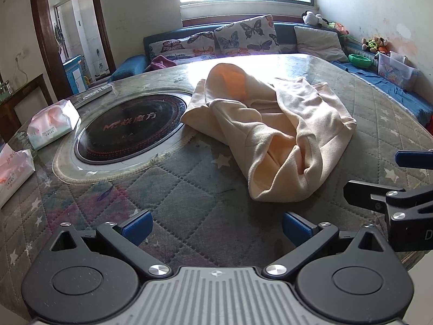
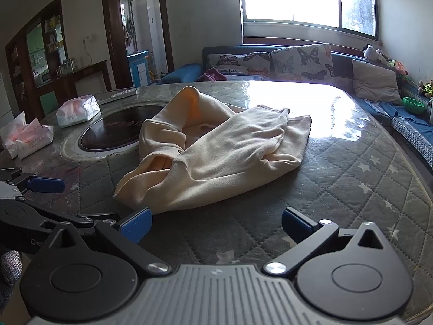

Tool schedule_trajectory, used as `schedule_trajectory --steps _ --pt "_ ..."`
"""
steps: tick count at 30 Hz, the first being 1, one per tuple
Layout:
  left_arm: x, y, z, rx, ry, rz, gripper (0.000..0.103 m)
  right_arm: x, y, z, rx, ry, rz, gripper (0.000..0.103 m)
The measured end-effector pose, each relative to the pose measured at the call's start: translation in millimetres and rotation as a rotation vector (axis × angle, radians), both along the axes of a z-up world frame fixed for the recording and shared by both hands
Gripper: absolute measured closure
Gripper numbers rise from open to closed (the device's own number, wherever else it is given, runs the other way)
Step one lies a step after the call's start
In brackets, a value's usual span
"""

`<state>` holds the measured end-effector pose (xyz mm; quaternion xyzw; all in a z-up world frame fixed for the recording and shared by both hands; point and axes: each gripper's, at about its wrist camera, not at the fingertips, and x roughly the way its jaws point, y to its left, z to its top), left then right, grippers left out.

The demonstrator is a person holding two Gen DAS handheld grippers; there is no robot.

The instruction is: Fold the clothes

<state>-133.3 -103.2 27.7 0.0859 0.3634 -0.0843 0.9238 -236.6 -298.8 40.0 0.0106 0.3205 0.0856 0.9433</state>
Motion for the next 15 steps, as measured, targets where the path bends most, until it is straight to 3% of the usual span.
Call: schedule_trajectory --steps 15 --pt "4.6 -2.3 0.0 0.005 0.011 -0.005 0.000 3.0 0.5 -1.2 0.000 0.009 -0.001 0.000"
